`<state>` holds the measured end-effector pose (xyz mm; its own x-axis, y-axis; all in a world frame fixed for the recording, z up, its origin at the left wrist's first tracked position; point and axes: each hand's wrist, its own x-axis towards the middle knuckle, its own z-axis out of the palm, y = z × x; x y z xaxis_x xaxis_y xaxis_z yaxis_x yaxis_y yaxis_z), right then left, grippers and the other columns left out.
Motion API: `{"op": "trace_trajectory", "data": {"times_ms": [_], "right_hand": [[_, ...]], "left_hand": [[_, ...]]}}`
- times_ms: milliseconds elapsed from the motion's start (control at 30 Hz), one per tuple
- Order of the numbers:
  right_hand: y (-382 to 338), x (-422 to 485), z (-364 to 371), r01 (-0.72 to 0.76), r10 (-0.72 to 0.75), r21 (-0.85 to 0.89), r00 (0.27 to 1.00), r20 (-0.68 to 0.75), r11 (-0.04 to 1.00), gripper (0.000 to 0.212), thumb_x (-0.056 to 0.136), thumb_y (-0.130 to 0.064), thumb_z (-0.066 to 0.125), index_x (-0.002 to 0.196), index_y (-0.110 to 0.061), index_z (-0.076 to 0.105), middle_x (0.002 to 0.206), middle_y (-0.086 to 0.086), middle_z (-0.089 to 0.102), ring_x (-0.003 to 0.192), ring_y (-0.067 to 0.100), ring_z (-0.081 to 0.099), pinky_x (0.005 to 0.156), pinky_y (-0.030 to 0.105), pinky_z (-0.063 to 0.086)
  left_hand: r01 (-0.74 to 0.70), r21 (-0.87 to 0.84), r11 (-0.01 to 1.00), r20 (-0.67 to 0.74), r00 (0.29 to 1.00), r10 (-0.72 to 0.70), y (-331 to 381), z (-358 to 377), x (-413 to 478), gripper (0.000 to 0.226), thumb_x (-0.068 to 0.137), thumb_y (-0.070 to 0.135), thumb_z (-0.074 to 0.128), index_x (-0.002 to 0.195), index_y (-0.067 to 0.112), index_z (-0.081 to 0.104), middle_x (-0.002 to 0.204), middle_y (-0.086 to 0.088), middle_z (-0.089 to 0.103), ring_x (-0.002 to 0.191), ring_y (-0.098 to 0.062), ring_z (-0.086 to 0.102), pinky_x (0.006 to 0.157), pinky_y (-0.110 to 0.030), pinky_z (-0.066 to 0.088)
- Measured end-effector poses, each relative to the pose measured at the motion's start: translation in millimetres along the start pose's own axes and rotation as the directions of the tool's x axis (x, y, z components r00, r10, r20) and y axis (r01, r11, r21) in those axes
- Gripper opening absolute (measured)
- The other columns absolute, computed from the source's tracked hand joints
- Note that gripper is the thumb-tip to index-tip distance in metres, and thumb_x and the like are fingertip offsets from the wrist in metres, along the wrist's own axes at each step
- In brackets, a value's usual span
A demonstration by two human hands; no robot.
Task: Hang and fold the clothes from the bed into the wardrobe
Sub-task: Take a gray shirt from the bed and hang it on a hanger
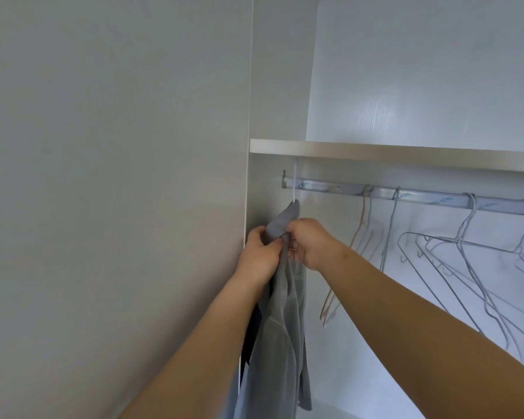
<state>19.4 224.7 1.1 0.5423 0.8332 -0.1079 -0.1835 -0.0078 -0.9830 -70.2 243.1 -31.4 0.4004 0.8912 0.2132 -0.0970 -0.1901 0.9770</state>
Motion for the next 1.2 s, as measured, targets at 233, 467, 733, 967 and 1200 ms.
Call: {"op": "trace_trajectory", "data": {"times_ms": [233, 467, 733, 967, 1200], "right_hand": [[-11.6, 60.2, -18.6, -0.023, 0.023, 0.004, 1.0, 0.019, 1.0, 0.027, 0.091, 0.003, 0.033, 0.074, -0.011, 0.047, 0.061, 0.004, 0.045, 0.046, 0.01, 0.046, 0.035, 0.012, 0.039], [-14.3, 108.3, -26.5, -0.085, 0.084, -0.085, 0.996, -0.018, 0.993, 0.028, 0.093, 0.001, 0.029, 0.075, -0.013, 0.045, 0.064, 0.003, 0.043, 0.053, 0.012, 0.043, 0.051, 0.023, 0.036], [16.9, 121.0, -24.4, -0.164, 0.162, -0.167, 0.987, -0.023, 0.972, 0.025, 0.095, 0.003, 0.032, 0.104, -0.005, 0.054, 0.07, 0.01, 0.048, 0.058, 0.019, 0.046, 0.051, 0.029, 0.042], [18.4, 96.7, -27.2, -0.178, 0.182, -0.133, 0.983, 0.021, 0.975, 0.018, 0.095, -0.008, 0.043, 0.109, -0.007, 0.054, 0.083, 0.009, 0.052, 0.075, 0.023, 0.053, 0.08, 0.037, 0.05], [30.1, 39.1, -39.6, -0.058, 0.055, -0.039, 0.995, -0.078, 0.998, 0.011, 0.094, -0.013, 0.047, 0.104, -0.01, 0.051, 0.082, 0.005, 0.05, 0.066, 0.015, 0.049, 0.057, 0.025, 0.043]], "left_hand": [[0.015, -0.009, 1.0, -0.032, 0.999, -0.015, -1.0, 22.0, 53.2, 0.034, 0.09, 0.009, 0.055, 0.122, 0.012, 0.045, 0.085, 0.01, 0.051, 0.075, -0.003, 0.05, 0.055, -0.01, 0.04], [0.053, -0.005, 0.999, -0.097, 0.994, -0.053, -14.7, 34.8, 86.0, 0.026, 0.091, 0.001, 0.05, 0.114, 0.012, 0.046, 0.085, 0.005, 0.049, 0.071, -0.001, 0.046, 0.051, -0.003, 0.038], [0.096, -0.01, 0.995, -0.165, 0.981, -0.097, -26.4, 33.4, 88.9, 0.035, 0.092, -0.007, 0.043, 0.126, 0.0, 0.047, 0.131, -0.017, 0.05, 0.121, -0.025, 0.048, 0.087, -0.016, 0.034], [0.113, 0.011, 0.994, -0.211, 0.971, -0.108, -29.6, 30.2, 71.2, 0.03, 0.093, 0.0, 0.043, 0.119, 0.008, 0.054, 0.106, -0.006, 0.057, 0.074, -0.007, 0.048, 0.065, -0.014, 0.041], [-0.013, 0.079, 0.997, -0.159, 0.987, 0.025, -28.4, 30.4, 23.3, 0.025, 0.09, 0.001, 0.044, 0.086, 0.021, 0.058, 0.079, 0.007, 0.057, 0.073, -0.011, 0.053, 0.068, -0.013, 0.045]]}}
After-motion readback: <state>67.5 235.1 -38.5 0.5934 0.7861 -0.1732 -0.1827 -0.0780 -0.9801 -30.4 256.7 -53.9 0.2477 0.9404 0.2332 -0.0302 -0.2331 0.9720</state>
